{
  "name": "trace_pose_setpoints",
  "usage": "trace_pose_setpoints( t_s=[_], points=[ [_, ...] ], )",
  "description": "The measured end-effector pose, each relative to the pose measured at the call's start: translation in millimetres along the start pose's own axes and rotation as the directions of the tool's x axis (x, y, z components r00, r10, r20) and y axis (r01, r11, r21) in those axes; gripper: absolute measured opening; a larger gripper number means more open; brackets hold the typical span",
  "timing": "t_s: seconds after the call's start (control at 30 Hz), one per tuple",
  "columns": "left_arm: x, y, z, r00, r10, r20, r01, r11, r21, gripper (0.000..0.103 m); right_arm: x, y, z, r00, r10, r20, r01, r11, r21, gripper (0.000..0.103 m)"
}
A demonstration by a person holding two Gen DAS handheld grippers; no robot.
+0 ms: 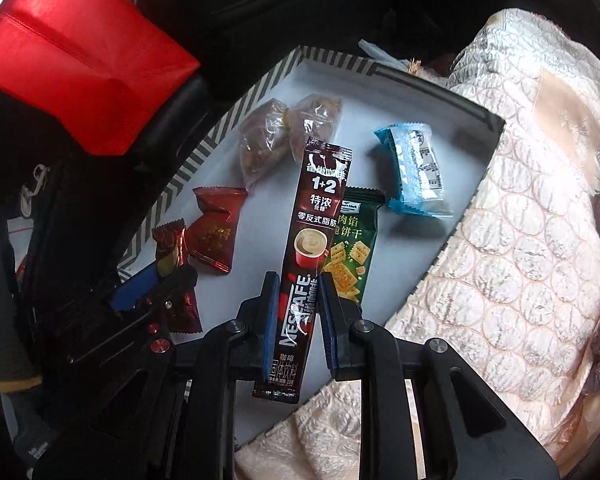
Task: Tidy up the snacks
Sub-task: 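Carry the candy bar and Nescafe stick into the tray and open both tools, then move both tools back over the snacks on the cloth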
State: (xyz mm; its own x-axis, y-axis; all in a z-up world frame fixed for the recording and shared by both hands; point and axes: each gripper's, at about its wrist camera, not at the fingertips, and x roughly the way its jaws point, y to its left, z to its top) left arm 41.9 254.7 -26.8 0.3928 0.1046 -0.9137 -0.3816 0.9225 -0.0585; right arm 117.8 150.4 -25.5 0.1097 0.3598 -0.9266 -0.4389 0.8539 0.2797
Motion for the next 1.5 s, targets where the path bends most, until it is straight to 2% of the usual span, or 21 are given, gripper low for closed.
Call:
trace_pose_setpoints(
  t_s=[0.47,0.67,0.77,0.87,0.93,1.0,1.07,1.1,1.27,1.5],
  points=[
    [12.3,1.4,-0.8,1.000,0.009,-0.018,-0.009,1.000,-0.002,0.029,30.3,-0.2,3.9,0.998,-0.032,-0.056,0.033,0.999,0.009,0.018],
    [15.4,1.6,-0.5,0.999,0.020,-0.025,-0.020,1.000,-0.002,0.029,45.6,4.8,5.5,0.997,-0.017,-0.075,0.019,0.999,0.026,0.021],
    [17.0,1.8,-0.6,0.999,0.029,-0.026,-0.029,1.000,-0.006,0.029,51.1,1.7,4.8,0.996,0.025,-0.084,-0.020,0.998,0.060,0.024],
    [18.0,1.5,-0.9,0.999,0.036,-0.031,-0.036,0.999,-0.007,0.030,53.3,0.9,3.6,0.997,0.019,-0.080,-0.014,0.998,0.056,0.024],
    [18.8,1.8,-0.8,0.999,0.041,-0.035,-0.042,0.999,-0.010,0.033,51.8,0.7,2.6,0.997,0.019,-0.078,-0.015,0.998,0.060,0.024],
    [18.4,1.8,-1.0,0.998,0.046,-0.033,-0.047,0.999,-0.009,0.041,46.3,-2.0,0.2,0.997,0.028,-0.072,-0.023,0.998,0.063,0.024],
    [16.5,1.4,-1.5,0.999,0.045,-0.028,-0.045,0.999,-0.013,0.061,41.6,-3.0,-1.5,0.997,0.029,-0.070,-0.025,0.997,0.067,0.024],
    [15.1,1.2,-1.7,0.999,0.043,-0.021,-0.044,0.999,-0.013,0.064,40.1,-3.8,-2.8,0.997,0.031,-0.070,-0.026,0.997,0.067,0.024],
    [9.5,-0.6,-2.0,0.998,0.055,-0.010,-0.055,0.998,-0.008,0.071,29.2,-3.8,-8.2,0.998,0.032,-0.054,-0.029,0.998,0.056,0.024],
    [-3.2,-7.6,-3.6,0.999,0.053,0.011,-0.053,0.999,0.003,0.077,1.6,1.7,-16.1,1.000,-0.016,0.002,0.016,1.000,-0.002,0.024]
  ],
)
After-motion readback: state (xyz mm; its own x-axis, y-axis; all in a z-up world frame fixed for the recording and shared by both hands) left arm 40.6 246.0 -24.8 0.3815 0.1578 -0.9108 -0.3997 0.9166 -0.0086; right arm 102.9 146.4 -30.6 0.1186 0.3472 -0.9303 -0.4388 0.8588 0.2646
